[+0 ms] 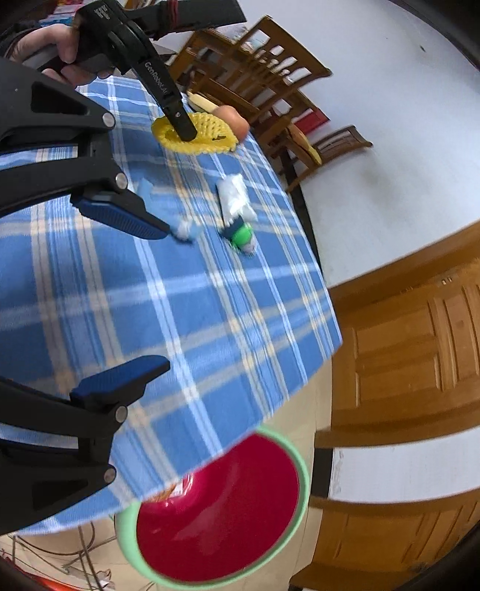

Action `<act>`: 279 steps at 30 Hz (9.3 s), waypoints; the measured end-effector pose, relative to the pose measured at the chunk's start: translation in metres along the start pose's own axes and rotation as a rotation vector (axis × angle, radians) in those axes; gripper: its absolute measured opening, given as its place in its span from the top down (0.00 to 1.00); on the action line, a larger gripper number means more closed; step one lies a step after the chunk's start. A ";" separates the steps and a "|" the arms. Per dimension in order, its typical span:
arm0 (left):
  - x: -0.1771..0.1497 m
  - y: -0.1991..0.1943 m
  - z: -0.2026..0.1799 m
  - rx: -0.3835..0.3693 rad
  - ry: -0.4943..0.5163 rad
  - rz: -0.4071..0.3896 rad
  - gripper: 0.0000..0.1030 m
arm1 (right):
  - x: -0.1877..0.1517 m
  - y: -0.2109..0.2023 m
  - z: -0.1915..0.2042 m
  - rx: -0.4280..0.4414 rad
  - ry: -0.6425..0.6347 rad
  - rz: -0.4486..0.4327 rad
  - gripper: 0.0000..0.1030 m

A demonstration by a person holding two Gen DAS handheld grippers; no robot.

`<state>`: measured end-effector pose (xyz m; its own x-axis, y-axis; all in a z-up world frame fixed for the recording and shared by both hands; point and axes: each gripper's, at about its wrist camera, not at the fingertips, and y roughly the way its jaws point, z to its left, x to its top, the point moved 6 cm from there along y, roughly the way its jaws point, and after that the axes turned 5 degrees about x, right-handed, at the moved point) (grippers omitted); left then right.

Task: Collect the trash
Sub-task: 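Grasp the small white-blue piece with the right tool while the left tool holds the foam net, then carry the foam net and small piece to the bucket and drop them in, then move the left tool toward the clear plastic bag on the table, then close the left tool on the clear plastic bag while the right tool approaches the green toy, then grasp the small green-white toy with the right tool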

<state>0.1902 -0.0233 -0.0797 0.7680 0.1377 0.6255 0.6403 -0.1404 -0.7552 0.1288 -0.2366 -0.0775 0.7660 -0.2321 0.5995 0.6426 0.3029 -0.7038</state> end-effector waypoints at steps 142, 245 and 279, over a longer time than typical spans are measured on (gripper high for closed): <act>-0.020 0.024 -0.216 -0.204 0.294 0.108 0.57 | 0.009 -0.111 -0.207 -0.125 0.408 -0.295 0.57; 0.033 0.042 0.017 0.022 -0.040 -0.006 0.55 | 0.052 0.053 0.012 0.008 0.008 -0.022 0.51; 0.023 0.055 0.016 -0.002 -0.050 0.046 0.69 | 0.064 0.089 0.041 -0.013 -0.097 0.006 0.86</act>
<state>0.2426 -0.0122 -0.1096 0.7950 0.1798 0.5794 0.6042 -0.1492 -0.7827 0.2345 -0.1864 -0.0865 0.7651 -0.1398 0.6285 0.6384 0.2916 -0.7123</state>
